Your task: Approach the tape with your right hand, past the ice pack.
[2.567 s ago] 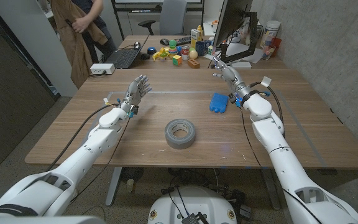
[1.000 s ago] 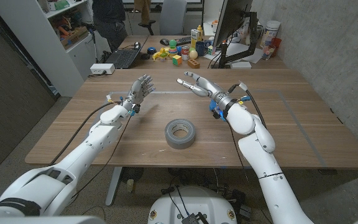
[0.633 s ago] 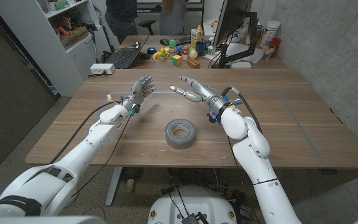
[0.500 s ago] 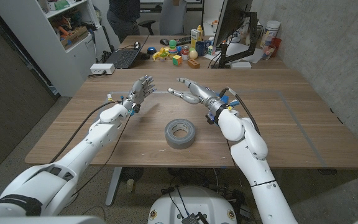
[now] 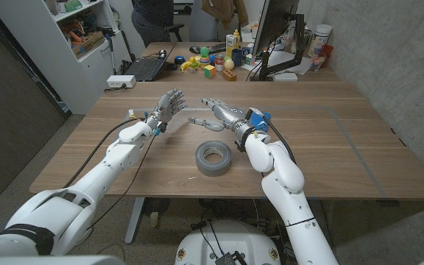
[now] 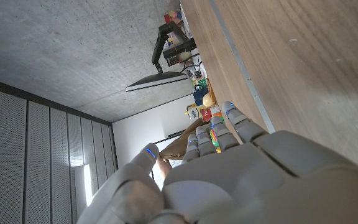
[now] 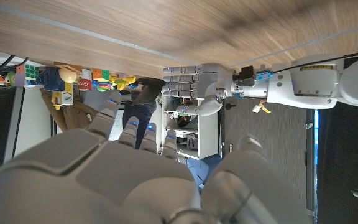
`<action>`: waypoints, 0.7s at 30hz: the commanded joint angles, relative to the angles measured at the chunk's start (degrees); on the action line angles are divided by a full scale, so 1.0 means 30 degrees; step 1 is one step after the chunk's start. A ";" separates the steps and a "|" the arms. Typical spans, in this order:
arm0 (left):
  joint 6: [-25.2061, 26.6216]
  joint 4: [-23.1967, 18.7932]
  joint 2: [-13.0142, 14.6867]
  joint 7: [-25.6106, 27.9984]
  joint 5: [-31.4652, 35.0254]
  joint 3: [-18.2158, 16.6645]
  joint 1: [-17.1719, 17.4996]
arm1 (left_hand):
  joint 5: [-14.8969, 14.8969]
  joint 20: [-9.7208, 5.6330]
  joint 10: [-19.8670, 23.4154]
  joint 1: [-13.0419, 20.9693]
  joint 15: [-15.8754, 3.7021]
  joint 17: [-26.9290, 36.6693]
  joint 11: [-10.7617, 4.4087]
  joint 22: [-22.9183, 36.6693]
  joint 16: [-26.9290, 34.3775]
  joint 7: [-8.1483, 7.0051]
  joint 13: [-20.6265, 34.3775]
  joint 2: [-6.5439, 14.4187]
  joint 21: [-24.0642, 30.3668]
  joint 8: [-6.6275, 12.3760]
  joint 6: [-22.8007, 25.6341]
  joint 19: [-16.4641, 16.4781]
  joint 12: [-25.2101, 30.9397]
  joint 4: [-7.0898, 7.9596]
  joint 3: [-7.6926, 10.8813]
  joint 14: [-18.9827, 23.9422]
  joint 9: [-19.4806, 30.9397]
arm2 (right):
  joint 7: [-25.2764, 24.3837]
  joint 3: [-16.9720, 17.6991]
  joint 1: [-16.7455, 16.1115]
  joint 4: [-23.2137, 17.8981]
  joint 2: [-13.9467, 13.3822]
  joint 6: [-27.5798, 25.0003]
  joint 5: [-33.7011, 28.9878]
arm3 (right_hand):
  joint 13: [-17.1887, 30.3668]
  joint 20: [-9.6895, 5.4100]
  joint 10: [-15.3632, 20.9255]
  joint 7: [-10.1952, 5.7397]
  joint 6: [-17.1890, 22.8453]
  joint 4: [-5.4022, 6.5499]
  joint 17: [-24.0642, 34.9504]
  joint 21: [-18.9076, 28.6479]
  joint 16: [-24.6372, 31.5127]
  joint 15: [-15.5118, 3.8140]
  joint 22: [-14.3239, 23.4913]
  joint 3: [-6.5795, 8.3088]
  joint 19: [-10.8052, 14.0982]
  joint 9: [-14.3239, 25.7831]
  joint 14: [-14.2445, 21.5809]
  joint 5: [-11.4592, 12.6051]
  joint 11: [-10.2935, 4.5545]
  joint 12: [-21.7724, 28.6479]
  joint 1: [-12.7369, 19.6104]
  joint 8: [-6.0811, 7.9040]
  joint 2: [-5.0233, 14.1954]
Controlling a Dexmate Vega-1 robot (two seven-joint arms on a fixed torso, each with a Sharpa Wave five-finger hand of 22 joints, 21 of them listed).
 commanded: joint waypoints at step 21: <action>-0.0058 0.0729 -0.0026 -0.1167 0.0408 -0.0411 -0.0445 | 0.0128 -0.0054 -0.0021 0.0014 -0.0663 0.0079 -0.0053 0.0110 0.0124 0.0079 0.0063 0.1723 0.0124 0.0034 -0.0141 0.0088 0.0031 -0.0007 -0.0094 0.0131 0.0046 | 0.3357 -0.2090 -0.0345 0.0834 0.0880 -0.0821 -0.4388 | 0.0152 0.0024 -0.2265 -0.1471 -0.1665 -0.0765 0.0078 -0.0527 -0.0250 0.0071 0.0036 -0.0423 -0.1533 0.0116 -0.1763 0.0502 -0.0520 0.0004 0.1729 -0.0026 0.0085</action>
